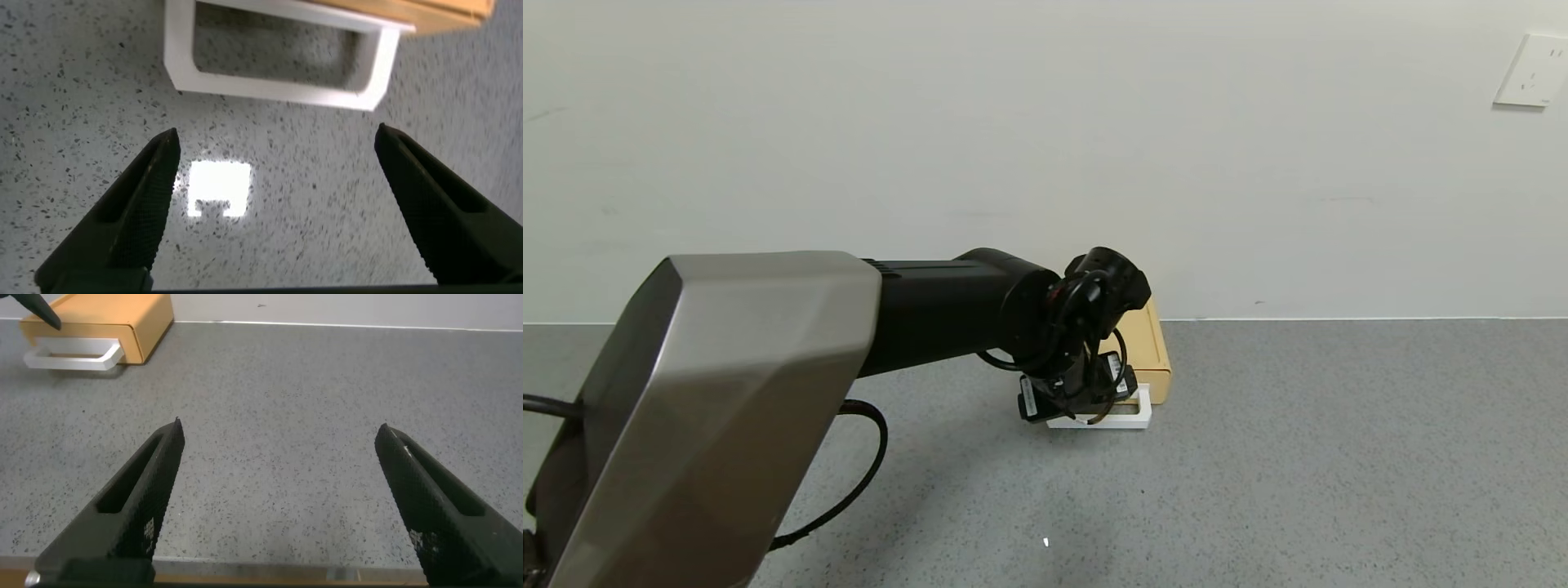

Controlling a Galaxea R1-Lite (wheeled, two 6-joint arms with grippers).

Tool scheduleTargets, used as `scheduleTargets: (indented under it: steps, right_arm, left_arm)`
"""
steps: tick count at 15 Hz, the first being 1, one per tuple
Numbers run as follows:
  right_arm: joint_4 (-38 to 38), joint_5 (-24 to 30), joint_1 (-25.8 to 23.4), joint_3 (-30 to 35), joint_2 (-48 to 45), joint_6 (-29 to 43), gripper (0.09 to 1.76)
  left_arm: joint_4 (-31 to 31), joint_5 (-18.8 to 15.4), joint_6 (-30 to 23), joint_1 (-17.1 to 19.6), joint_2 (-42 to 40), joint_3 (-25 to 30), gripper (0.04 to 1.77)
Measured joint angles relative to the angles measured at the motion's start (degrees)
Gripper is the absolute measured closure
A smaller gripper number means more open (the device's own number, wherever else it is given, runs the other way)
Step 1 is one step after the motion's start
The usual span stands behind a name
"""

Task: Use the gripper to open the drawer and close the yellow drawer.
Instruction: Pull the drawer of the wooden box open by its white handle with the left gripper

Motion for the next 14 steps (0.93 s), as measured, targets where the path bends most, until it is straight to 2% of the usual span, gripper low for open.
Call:
scheduleTargets:
  steps: [3,7,14]
  right_arm:
    - [0.0,0.0,0.0,0.0,0.0,0.0,0.14]
    - [-0.1,0.1,0.0,0.0,0.0,0.0,0.14]
    - [-0.3,0.1,0.0,0.1,0.0,0.0,0.14]
  left_arm:
    - [-1.2,0.5,-3.4,0.7,1.2,-0.3,0.09]
    - [-3.6,0.5,-3.1,0.8,2.9,-0.4,0.09]
    - [-4.1,0.4,-2.0,0.6,6.1,-0.4,0.09]
